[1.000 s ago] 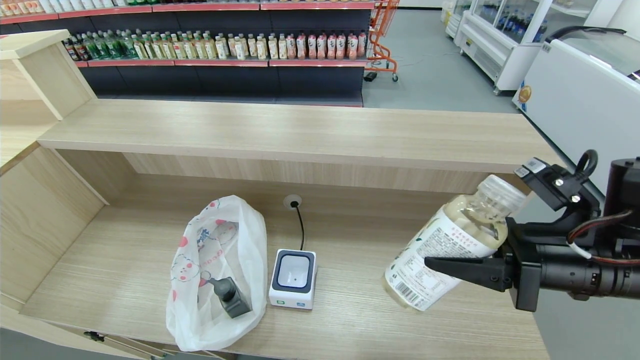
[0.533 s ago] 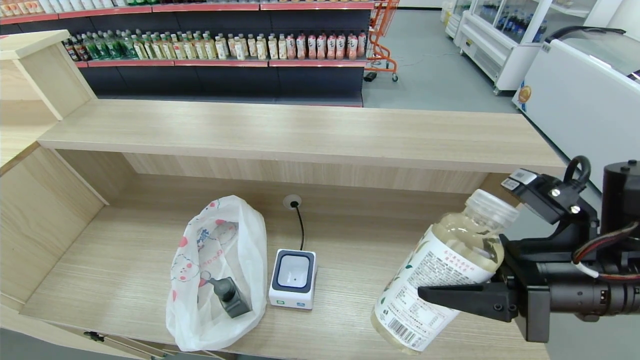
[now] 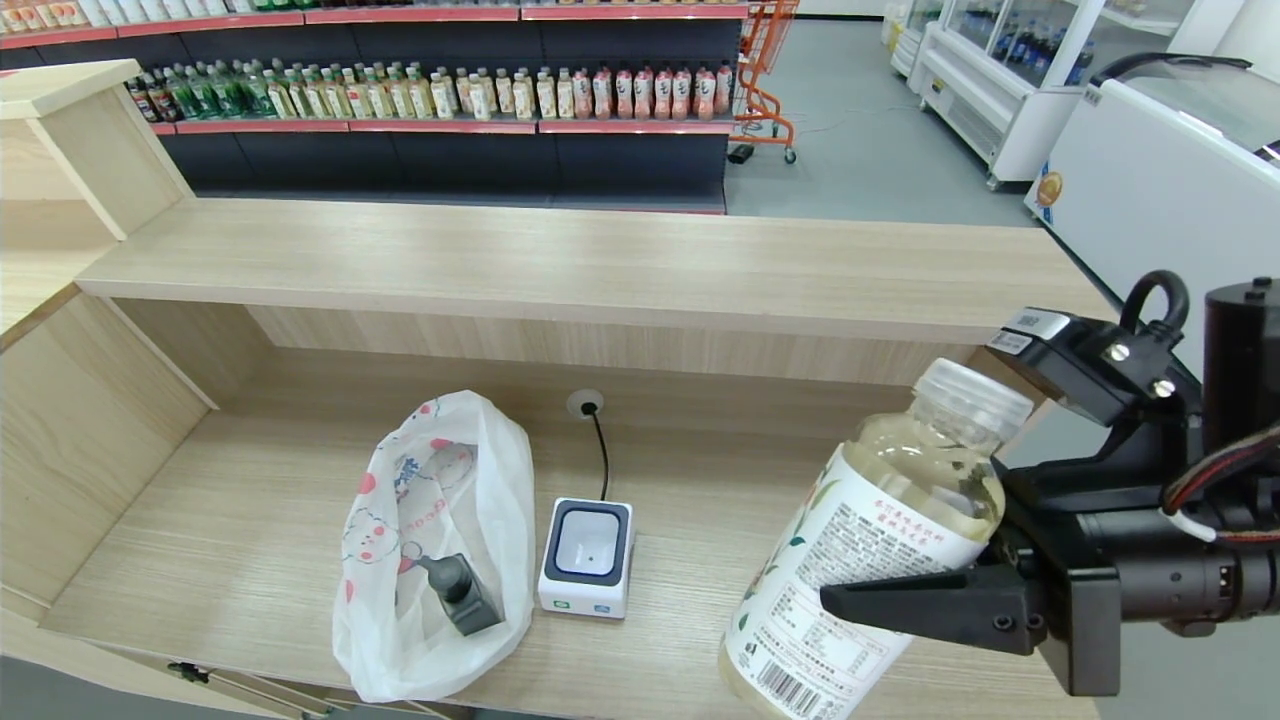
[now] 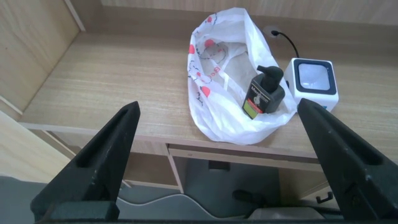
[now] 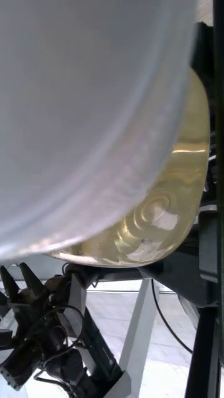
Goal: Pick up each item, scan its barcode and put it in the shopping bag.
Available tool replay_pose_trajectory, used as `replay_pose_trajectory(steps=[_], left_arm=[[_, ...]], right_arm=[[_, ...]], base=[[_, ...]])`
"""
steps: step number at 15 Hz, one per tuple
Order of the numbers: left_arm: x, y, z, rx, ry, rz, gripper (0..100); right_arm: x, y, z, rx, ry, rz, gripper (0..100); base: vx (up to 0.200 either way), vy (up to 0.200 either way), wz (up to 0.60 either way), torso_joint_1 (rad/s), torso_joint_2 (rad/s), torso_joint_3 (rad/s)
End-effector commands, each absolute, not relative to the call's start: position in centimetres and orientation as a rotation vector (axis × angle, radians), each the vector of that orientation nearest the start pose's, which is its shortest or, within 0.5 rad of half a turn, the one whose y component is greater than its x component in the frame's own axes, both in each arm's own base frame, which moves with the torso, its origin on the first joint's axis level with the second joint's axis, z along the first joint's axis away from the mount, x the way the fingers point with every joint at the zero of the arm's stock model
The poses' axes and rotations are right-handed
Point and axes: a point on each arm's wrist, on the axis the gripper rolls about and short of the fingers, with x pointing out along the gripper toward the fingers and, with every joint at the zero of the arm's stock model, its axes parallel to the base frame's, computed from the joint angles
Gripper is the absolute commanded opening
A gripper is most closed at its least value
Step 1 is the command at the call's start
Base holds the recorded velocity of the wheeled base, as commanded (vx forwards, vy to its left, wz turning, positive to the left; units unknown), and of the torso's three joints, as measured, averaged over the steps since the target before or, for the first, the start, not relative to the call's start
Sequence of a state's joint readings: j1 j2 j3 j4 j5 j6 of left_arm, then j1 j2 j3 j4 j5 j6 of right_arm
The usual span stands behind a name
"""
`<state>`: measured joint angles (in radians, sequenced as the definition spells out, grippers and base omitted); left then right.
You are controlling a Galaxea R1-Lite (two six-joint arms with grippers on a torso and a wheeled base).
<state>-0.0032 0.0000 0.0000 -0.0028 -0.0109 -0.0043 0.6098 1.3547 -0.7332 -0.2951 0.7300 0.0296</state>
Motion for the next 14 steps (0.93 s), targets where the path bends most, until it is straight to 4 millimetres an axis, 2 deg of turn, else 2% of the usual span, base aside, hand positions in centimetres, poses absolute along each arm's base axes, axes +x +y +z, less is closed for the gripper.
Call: replay_pose_trajectory(steps=[1, 7, 14], left_arm=[[-2.3, 0.0, 7.6, -0.005, -0.002, -0.014, 100], [-2.3, 0.0, 7.6, -0.005, -0.003, -0.014, 100], [-2.3, 0.0, 7.6, -0.005, -0.003, -0.014, 100]], right_arm=[[16.7, 13.6, 22.1, 0.044, 0.372, 1.326, 0], [17.0, 13.8, 20.3, 0.002, 0.41, 1.324, 0], [17.5, 14.9, 20.1, 0.001, 0.428, 1.349, 0]], base=[[0.0, 0.0, 0.0, 0.0, 0.0, 0.0], [0.0, 0.0, 0.0, 0.0, 0.0, 0.0], [0.0, 0.0, 0.0, 0.0, 0.0, 0.0]])
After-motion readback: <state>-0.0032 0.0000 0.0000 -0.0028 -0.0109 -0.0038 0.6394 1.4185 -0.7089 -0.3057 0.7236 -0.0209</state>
